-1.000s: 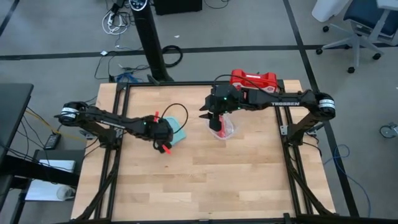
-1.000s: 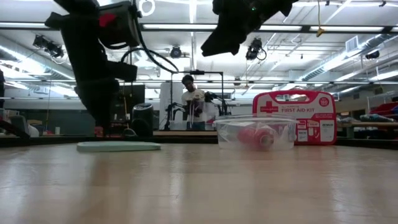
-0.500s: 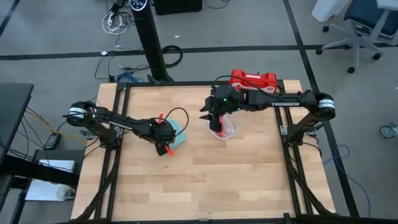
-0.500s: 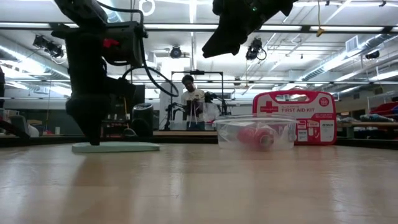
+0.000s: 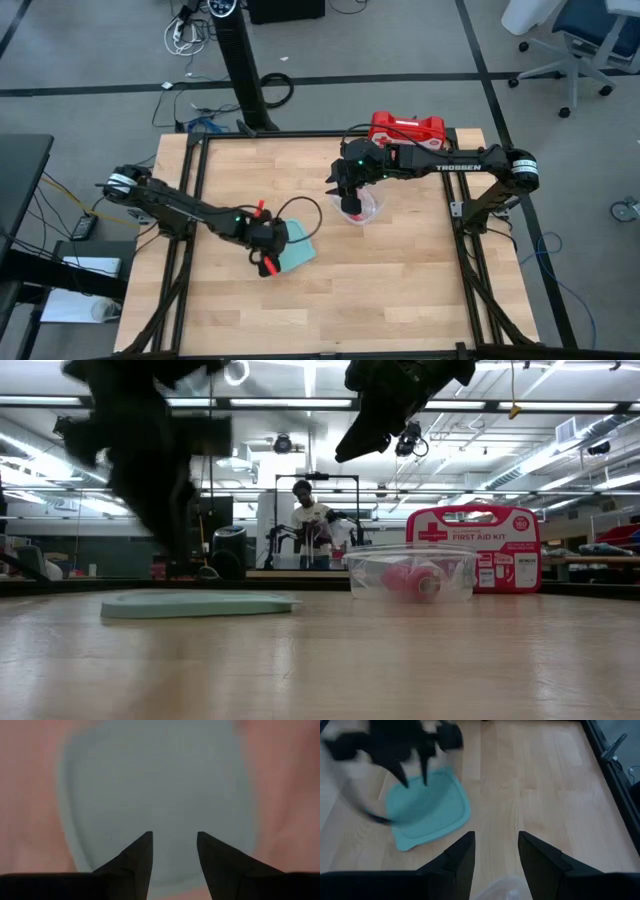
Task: Roll bandage
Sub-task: Close the transparent food container lid
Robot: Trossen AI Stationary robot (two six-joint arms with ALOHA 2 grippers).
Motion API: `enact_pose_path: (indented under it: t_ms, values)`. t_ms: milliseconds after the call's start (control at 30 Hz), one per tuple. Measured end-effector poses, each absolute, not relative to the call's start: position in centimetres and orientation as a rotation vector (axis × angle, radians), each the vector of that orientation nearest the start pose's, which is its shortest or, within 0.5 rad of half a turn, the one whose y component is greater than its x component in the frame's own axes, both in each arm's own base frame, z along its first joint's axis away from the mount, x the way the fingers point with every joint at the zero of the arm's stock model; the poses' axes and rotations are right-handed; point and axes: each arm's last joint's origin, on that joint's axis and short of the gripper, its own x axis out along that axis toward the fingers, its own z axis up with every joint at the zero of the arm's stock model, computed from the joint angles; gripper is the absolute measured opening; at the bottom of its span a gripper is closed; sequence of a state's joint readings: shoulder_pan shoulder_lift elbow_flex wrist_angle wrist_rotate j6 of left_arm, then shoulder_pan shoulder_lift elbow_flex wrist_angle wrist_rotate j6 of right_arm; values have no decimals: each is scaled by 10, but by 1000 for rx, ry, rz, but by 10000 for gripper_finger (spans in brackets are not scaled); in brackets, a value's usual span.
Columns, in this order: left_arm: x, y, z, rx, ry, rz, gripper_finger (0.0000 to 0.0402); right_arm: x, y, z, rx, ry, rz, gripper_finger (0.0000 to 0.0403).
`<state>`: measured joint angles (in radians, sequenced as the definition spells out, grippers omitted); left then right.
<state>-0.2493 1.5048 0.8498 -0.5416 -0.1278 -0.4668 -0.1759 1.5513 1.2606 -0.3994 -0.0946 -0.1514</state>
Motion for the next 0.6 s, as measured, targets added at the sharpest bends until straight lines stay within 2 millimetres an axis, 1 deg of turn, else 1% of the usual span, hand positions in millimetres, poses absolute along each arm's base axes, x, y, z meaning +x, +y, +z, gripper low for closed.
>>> enact_pose_path:
  t_ms: [67,133,200,300,467,533,600]
  values:
    - [266,-75,195,-103,1062,169,151,336,-55,292,-61,706,-17,149]
    - [266,-87,211,-33,975,187,144,334,-54,292,-66,716,-12,149]
    - [264,-99,226,6,881,192,138,331,-51,296,-71,708,-5,149]
    - [254,-113,241,7,764,202,132,325,-42,307,-87,680,12,149]
    - [226,-133,248,-21,608,245,130,315,-20,320,-152,665,-10,149]
    - [212,-136,244,-35,544,271,130,314,-10,322,-180,659,4,149]
    - [200,-134,238,-60,492,302,130,313,0,323,-198,652,36,149]
